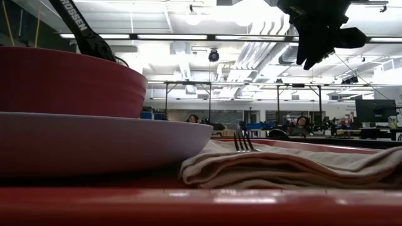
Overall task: Set up tray
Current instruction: Put the blue spoon beside the blue plate on the peach napkin
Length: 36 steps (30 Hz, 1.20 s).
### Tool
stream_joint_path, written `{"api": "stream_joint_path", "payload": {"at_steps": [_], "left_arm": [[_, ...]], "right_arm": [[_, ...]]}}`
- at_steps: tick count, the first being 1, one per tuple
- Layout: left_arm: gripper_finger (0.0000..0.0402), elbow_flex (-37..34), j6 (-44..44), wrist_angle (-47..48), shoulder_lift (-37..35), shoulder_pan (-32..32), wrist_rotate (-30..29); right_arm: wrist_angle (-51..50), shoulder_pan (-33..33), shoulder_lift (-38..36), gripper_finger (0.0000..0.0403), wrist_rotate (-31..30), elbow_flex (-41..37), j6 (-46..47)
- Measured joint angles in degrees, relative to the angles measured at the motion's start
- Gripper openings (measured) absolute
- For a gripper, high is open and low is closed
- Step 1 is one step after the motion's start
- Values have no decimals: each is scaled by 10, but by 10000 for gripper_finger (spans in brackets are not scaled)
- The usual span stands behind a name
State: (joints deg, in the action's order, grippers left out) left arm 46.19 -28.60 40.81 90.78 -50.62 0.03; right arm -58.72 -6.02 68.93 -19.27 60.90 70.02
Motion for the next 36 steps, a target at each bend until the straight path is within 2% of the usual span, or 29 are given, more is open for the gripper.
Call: {"api": "stream_joint_path", "payload": {"at_steps": [7,24,36], "left_arm": [[147,1,5,3,1,8,-10],[18,-1,19,-10,2,9,-15],[32,8,50,-8,3,8,-19]], "right_arm": [[2,0,0,74,5,0,0],[10,0,0,74,-2,0,6],[44,0,0,74,-18,0,5]]}}
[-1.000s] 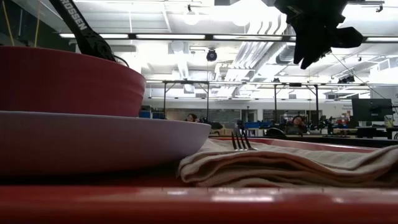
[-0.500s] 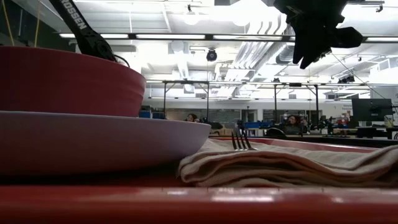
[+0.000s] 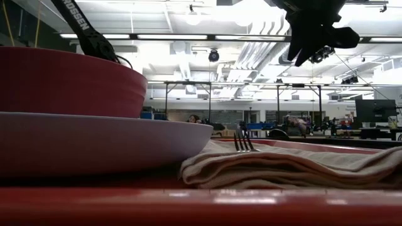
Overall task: Set up tray
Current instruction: Put the blue spoon beside the blue plate on the peach napkin
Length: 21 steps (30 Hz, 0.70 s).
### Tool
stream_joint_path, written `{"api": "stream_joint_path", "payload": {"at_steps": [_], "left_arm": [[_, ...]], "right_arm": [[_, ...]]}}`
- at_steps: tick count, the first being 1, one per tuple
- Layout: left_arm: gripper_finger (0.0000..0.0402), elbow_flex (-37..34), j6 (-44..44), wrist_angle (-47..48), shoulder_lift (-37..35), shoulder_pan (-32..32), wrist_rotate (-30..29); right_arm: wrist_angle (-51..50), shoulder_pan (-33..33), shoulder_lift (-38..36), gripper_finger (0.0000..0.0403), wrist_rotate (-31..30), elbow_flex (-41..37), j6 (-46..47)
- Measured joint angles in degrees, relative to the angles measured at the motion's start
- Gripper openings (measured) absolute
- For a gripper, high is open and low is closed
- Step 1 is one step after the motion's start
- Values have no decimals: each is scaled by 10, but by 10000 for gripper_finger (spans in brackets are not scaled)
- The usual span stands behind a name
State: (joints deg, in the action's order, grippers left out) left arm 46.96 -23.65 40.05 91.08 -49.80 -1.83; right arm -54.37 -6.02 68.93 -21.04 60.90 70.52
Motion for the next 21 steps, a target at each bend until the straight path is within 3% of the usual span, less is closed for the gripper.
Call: {"api": "stream_joint_path", "payload": {"at_steps": [4,15,21], "left_arm": [[28,22,12,-31,4,0,5],[33,103,28,-17,2,0,103],[34,150,28,-11,0,27,147]], "right_arm": [[16,0,0,74,0,0,0],[56,0,0,74,-3,0,1],[75,0,0,74,-36,0,5]]}}
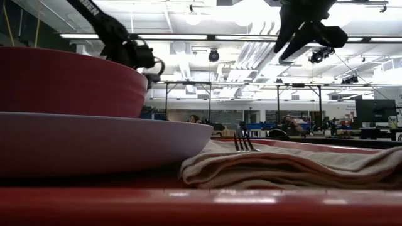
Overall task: Set up tray
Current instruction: Put the blue spoon beside the blue plate on the peach napkin
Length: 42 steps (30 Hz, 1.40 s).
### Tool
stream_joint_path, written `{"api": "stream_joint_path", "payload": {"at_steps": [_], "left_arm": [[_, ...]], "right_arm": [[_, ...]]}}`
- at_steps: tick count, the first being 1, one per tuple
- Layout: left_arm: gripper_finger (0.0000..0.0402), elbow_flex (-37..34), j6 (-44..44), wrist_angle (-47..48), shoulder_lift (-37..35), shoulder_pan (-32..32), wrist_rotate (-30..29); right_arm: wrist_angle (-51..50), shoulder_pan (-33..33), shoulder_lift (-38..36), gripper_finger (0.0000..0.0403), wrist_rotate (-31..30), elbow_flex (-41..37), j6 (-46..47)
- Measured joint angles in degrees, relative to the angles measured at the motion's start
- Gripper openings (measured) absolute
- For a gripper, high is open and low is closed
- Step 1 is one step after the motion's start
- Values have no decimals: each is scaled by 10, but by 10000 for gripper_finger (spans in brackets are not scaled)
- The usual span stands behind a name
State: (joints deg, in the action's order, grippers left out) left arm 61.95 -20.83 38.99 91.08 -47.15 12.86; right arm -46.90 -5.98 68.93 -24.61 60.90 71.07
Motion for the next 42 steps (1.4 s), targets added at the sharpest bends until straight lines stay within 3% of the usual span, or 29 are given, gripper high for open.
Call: {"api": "stream_joint_path", "payload": {"at_steps": [6,10,13,17,24,29,36,42], "left_arm": [[34,49,-10,4,-2,73,4],[34,84,-30,1,-2,122,3],[34,110,-50,1,-2,154,0],[34,138,-91,1,-2,195,-25],[34,166,-205,-35,-2,275,-68],[34,169,-287,-87,-2,334,-102],[34,169,-380,-118,-2,398,-157],[34,169,-436,-144,-2,447,-197]], "right_arm": [[-18,0,2,74,-19,0,-4],[-98,6,2,74,-18,0,24],[-168,11,2,74,-3,0,50],[-191,11,-3,74,33,-31,36],[-173,9,-8,74,134,-134,20],[-107,-4,-8,74,193,-205,-13],[0,-30,-8,74,195,-267,-31],[37,-49,-8,74,184,-273,-34]]}}
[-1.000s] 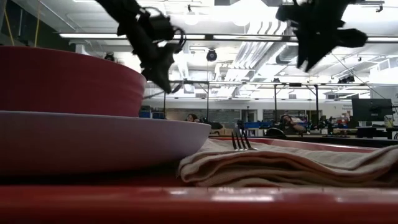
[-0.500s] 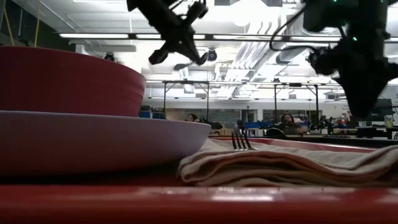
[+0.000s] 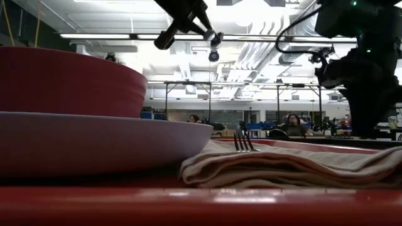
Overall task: Set up tray
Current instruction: Put the blue spoon beside the blue plate on the peach napkin
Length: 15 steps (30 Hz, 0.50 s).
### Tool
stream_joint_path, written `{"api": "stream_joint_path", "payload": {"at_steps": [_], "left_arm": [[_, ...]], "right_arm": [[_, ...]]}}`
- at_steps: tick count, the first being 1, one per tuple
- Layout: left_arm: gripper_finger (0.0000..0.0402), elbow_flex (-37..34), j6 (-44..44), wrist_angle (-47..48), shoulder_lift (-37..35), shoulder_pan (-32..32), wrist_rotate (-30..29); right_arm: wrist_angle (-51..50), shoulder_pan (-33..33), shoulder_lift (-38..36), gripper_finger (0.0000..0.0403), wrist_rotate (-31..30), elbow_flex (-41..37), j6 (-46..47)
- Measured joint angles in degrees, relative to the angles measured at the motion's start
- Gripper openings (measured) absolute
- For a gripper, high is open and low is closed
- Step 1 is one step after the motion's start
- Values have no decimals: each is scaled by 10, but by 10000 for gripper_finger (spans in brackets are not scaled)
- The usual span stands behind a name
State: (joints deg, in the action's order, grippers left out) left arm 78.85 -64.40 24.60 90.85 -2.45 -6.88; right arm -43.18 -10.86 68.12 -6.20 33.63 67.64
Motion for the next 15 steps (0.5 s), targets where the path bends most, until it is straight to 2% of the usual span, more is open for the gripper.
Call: {"api": "stream_joint_path", "payload": {"at_steps": [5,15], "left_arm": [[34,0,-30,-27,0,35,-31],[34,0,-80,-26,4,89,-90]], "right_arm": [[77,-10,0,74,2,0,-18],[346,-16,-1,74,51,1,-72]]}}
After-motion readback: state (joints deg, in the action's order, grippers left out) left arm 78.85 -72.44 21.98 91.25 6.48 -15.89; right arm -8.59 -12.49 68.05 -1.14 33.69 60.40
